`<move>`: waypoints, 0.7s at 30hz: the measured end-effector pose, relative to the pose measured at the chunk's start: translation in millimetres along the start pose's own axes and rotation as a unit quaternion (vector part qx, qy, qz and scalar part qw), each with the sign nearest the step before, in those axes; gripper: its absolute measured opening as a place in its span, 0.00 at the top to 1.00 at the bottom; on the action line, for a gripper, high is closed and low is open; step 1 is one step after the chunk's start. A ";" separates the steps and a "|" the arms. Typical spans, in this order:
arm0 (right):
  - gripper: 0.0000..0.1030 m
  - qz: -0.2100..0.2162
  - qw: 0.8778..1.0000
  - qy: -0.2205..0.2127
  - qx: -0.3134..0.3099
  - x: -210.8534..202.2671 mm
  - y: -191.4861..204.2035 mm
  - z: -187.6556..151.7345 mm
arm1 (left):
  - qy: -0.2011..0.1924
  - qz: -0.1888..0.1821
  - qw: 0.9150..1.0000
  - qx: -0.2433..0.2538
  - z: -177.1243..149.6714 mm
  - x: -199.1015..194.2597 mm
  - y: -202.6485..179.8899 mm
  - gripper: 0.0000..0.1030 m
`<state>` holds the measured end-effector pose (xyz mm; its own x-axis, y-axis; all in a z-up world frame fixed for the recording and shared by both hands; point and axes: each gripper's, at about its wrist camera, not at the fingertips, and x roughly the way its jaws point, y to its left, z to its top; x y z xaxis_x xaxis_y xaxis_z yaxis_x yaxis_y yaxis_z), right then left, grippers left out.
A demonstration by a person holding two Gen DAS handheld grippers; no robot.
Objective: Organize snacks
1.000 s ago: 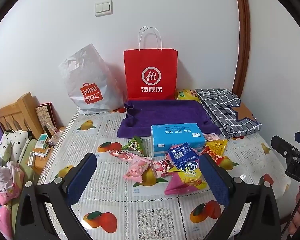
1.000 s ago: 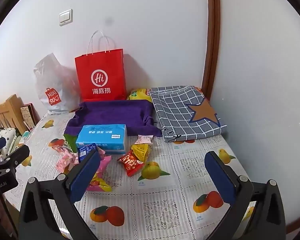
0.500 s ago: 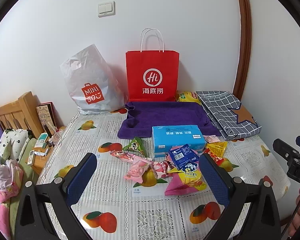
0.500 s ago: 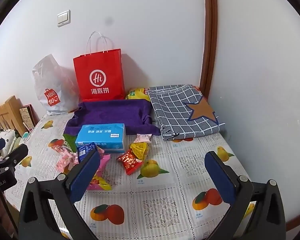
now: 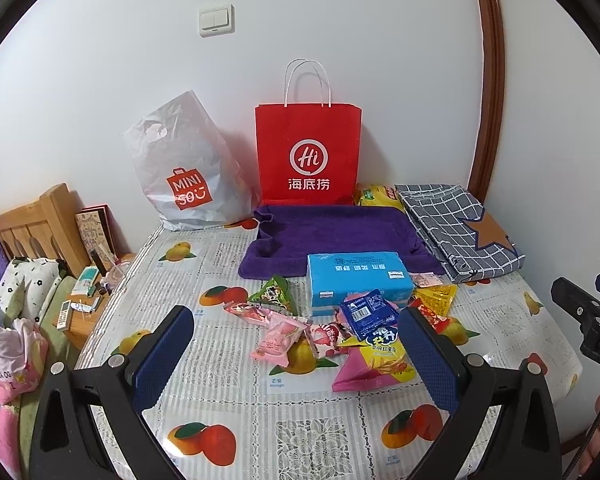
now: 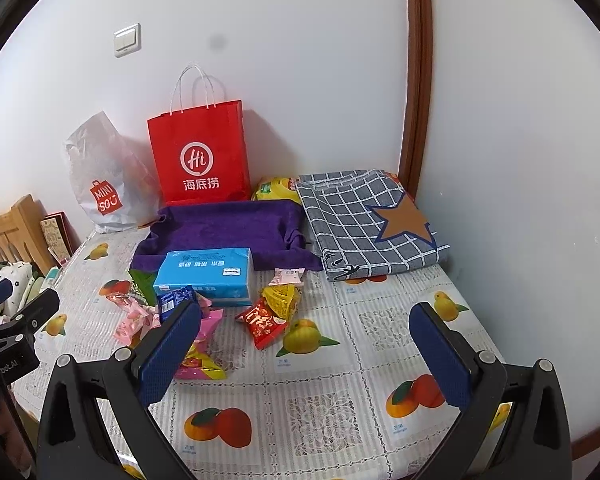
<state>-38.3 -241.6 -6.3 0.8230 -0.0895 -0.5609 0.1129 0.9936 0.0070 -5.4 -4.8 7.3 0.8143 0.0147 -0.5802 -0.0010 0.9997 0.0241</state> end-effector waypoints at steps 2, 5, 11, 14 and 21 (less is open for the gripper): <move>0.00 -0.001 1.000 -0.001 -0.001 -0.7 1.0 0.0 | -0.001 0.000 1.000 0.001 0.1 0.3 -0.6 0.00; 0.00 0.001 1.000 0.000 0.001 -0.4 0.8 0.3 | -0.001 0.000 1.000 0.000 0.2 1.3 -0.8 0.00; 0.00 0.002 1.000 0.000 0.001 -1.1 1.2 -0.7 | -0.001 -0.001 1.000 -0.002 -0.7 0.7 -0.7 0.00; 0.00 0.003 1.000 -0.001 0.000 -1.6 1.9 -1.1 | -0.003 -0.003 1.000 -0.004 -2.9 0.0 0.4 0.00; 0.00 0.005 1.000 -0.002 0.005 -3.2 2.0 -1.3 | -0.006 -0.007 1.000 -0.007 -4.9 -1.5 2.0 0.00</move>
<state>-41.4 -239.2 -5.5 0.8260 -0.0791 -0.5581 0.1093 0.9938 0.0209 -9.5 -2.7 4.2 0.8210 0.0015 -0.5709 0.0017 1.0000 0.0052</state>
